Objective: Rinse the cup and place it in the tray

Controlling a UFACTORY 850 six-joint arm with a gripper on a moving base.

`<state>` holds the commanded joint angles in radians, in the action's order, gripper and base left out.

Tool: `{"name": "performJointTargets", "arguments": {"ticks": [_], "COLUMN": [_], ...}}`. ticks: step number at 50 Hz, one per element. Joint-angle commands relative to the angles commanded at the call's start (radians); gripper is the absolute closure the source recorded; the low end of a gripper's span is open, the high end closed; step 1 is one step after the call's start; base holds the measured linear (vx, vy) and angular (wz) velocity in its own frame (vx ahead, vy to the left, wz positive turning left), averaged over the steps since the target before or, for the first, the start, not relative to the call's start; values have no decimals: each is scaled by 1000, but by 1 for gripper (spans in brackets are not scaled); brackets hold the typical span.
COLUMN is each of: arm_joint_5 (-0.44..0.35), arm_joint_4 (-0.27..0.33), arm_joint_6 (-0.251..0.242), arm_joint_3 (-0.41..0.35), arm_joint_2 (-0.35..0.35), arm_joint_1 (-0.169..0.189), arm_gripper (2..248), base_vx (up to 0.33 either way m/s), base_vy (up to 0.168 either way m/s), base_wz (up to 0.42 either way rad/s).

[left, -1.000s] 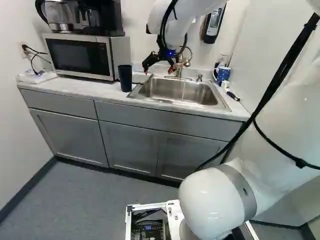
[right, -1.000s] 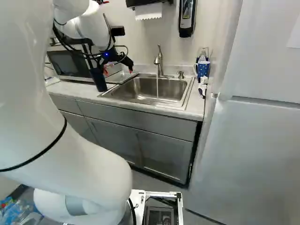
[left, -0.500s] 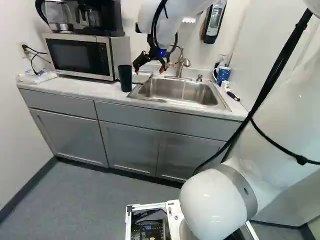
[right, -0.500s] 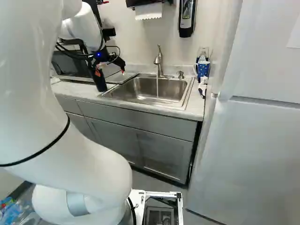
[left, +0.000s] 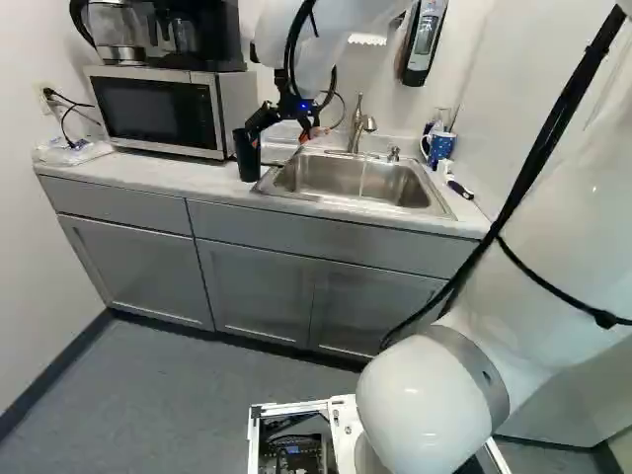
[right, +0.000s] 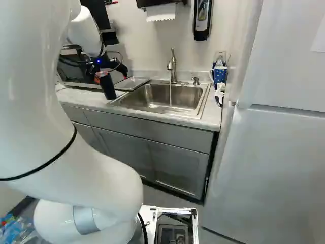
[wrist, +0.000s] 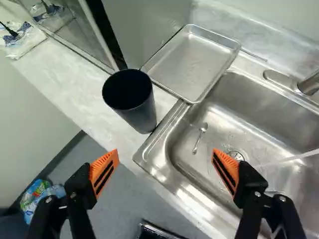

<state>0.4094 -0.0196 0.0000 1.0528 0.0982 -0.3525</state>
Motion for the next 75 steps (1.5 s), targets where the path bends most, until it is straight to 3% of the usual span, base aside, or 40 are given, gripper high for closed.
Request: {"name": "performJointTargets", "arguments": {"ticks": [42,75], "arm_joint_5": [-133,-245], "arm_joint_4": [3,77], "arm_joint_6": [0,0], "arm_joint_3": [-27,-34], "arm_joint_2": [-74,-145], "arm_joint_1": [-1,-12], "arm_gripper": [3,3], "base_vx": [0,0], "base_vy": [0,0], "base_wz": [0,0]}}
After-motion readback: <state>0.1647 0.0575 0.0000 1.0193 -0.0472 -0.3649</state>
